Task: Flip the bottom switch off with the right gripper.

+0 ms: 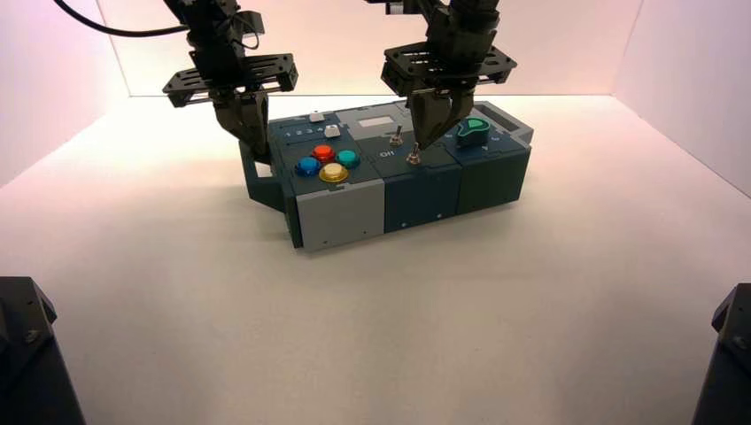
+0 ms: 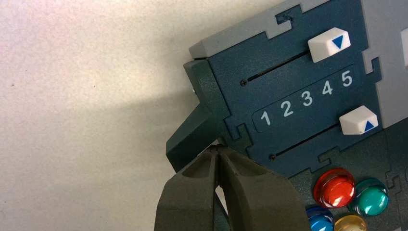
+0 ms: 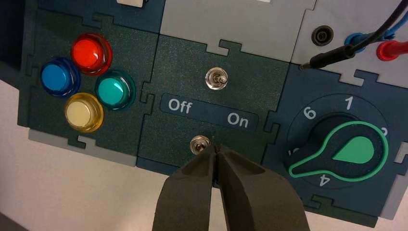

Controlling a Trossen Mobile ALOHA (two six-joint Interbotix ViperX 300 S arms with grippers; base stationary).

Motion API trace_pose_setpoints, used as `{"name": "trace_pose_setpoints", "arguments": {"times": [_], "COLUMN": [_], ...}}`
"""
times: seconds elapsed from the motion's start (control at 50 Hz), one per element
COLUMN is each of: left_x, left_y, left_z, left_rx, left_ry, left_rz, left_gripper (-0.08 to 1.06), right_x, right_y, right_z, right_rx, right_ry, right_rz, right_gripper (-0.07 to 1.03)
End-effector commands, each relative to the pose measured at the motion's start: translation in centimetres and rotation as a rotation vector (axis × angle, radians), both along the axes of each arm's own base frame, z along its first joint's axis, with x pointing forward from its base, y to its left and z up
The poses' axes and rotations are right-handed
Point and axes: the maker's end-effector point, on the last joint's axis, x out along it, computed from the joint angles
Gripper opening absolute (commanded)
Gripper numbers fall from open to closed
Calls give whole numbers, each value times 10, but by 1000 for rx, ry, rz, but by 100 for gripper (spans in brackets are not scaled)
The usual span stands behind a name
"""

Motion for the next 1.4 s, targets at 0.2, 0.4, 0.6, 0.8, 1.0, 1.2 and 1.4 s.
{"name": "trace_pose_setpoints", "arguments": {"times": [0.2, 0.4, 0.6, 0.8, 1.0, 1.2, 1.4], "left_x": [-6, -6, -8, -9, -8, -9, -7], "left_y": [-1, -1, 0, -1, -2, 0, 4], "left_z": [-10, -10, -10, -2, 23, 46, 72], "left_rx": [13, 13, 14, 10, -1, -3, -1], "left_ry": [20, 20, 29, 27, -5, -17, -33], "left_rz": [-26, -26, -27, -30, -41, -58, -98], "left_gripper": [-3, -3, -3, -3, -3, -3, -3], "right_x": [-11, -15, -13, -10, -7, -15, -25], "right_y": [31, 35, 32, 22, 7, 1, -5], "right_z": [14, 15, 20, 27, 41, 55, 68], "right_rx": [54, 59, 56, 35, 21, 5, 2], "right_ry": [-8, -5, -11, -17, -17, 7, 26], "right_rz": [33, 39, 38, 39, 21, 33, 39], "right_gripper": [-2, -2, -2, -2, -2, -2, -2]}}
